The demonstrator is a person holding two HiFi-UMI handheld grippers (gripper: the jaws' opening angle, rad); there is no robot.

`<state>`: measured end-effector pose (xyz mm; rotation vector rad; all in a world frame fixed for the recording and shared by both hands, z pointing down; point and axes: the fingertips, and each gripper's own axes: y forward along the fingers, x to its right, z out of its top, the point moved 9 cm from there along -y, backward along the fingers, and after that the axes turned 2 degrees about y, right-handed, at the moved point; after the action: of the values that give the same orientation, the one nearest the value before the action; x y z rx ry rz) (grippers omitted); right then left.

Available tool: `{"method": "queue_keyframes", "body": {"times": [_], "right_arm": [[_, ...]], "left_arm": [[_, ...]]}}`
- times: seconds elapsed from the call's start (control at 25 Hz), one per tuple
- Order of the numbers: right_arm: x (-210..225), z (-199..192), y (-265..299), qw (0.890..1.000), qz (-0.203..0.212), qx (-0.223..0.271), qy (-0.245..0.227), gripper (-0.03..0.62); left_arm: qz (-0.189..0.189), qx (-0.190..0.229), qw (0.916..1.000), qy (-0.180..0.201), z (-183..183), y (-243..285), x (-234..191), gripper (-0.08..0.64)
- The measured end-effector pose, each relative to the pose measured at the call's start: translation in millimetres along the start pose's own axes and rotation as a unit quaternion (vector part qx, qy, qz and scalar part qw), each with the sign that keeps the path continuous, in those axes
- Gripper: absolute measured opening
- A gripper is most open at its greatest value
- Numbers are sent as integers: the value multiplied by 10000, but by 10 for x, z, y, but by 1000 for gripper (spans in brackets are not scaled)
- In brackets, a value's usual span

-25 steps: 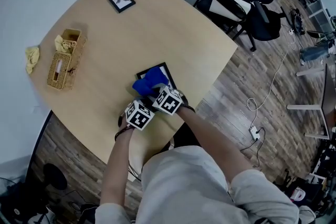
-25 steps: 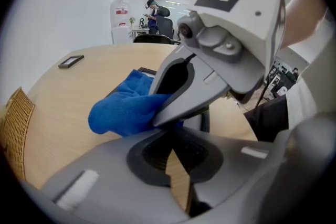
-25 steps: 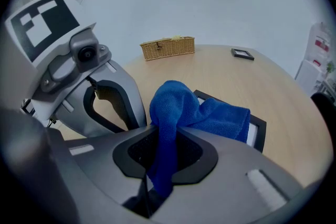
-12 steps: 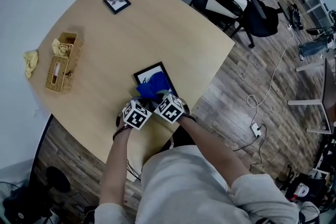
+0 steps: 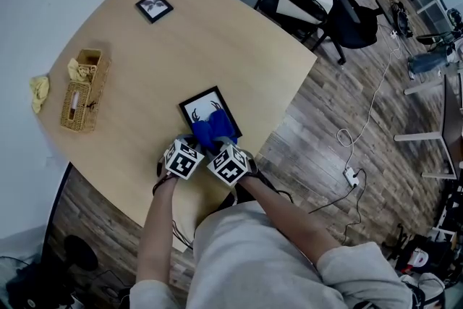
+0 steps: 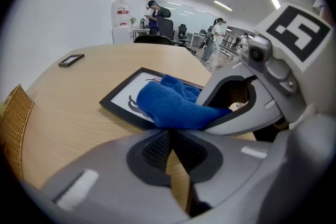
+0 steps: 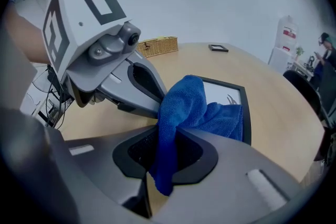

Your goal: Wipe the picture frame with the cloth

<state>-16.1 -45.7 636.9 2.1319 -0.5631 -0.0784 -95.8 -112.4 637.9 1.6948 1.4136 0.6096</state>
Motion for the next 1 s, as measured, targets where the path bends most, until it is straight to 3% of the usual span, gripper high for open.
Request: {"method": "queue_keyframes", "body": {"times": [0.48, 0.76, 0.88, 1.0], "right_arm": [[-149, -60, -75, 10000, 23, 42, -24, 57], [-170, -138, -116, 9995, 297, 56, -81, 57], [-145, -166, -146, 9982, 481, -92, -335, 57], [-73, -240, -206, 9955, 415, -319, -784, 57]], "left_arm": [[20, -21, 10000, 53, 4, -11, -10, 52], [74, -104, 9997, 191, 25, 1, 27, 52], [87, -119, 9998, 156, 22, 2, 26, 52], [111, -200, 9993, 281, 37, 15, 47, 52]]}}
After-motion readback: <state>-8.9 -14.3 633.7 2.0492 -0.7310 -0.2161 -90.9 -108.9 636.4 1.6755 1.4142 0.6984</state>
